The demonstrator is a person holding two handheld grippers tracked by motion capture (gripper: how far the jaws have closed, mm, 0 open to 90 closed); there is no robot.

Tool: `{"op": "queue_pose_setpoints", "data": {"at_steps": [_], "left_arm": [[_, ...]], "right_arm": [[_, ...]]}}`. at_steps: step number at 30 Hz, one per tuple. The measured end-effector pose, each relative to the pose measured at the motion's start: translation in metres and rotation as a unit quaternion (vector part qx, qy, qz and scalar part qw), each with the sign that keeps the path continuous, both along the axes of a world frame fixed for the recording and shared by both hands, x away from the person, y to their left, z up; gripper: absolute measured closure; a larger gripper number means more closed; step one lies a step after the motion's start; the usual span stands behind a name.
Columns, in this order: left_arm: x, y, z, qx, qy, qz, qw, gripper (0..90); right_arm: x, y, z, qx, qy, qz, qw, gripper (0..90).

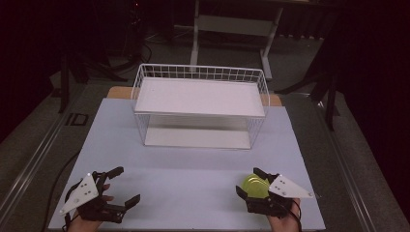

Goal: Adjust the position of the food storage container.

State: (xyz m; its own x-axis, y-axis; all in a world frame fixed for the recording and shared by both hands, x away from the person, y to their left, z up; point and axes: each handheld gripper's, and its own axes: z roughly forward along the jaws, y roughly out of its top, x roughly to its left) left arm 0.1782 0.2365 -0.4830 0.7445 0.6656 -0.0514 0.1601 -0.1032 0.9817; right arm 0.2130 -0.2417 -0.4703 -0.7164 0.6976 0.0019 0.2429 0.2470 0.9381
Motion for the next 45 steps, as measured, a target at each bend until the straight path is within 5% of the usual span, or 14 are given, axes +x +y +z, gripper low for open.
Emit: {"op": "queue_pose_setpoints", "data": {"at_steps": [6, 11, 19, 27, 30, 35, 45], "left_arm": [[-0.002, -0.001, 0.002, 0.002, -0.006, 0.002, 1.0, 1.4], [-0.002, 0.0, 0.001, 0.0, -0.007, 0.007, 1.0, 1.4], [-0.001, 0.0, 0.001, -0.002, -0.005, 0.004, 1.0, 1.4], [-0.002, -0.001, 0.001, -0.002, -0.004, 0.001, 1.0, 1.4], [-0.002, -0.001, 0.001, -0.003, -0.004, 0.0, 1.0, 1.4], [-0.002, -0.001, 0.001, -0.003, -0.006, 0.0, 1.0, 1.4], [-0.002, -0.001, 0.002, -0.004, -0.006, -0.002, 1.0, 1.4]], "right_arm": [[-0.006, 0.004, 0.006, 0.005, -0.002, 0.008, 1.0, 15.6], [-0.015, 0.011, 0.026, 0.004, -0.031, 0.037, 0.9988, 13.5], [-0.005, -0.008, 0.046, 0.003, -0.039, 0.01, 0.9992, 12.7], [0.004, -0.032, 0.046, 0.004, -0.034, -0.028, 0.999, 13.6], [0.006, -0.049, 0.039, -0.008, -0.03, -0.067, 0.9973, 28.3], [0.005, -0.068, 0.023, -0.014, 0.015, -0.103, 0.9945, 48.5], [-0.006, -0.094, -0.004, -0.044, 0.05, -0.116, 0.991, 81.7]]}}
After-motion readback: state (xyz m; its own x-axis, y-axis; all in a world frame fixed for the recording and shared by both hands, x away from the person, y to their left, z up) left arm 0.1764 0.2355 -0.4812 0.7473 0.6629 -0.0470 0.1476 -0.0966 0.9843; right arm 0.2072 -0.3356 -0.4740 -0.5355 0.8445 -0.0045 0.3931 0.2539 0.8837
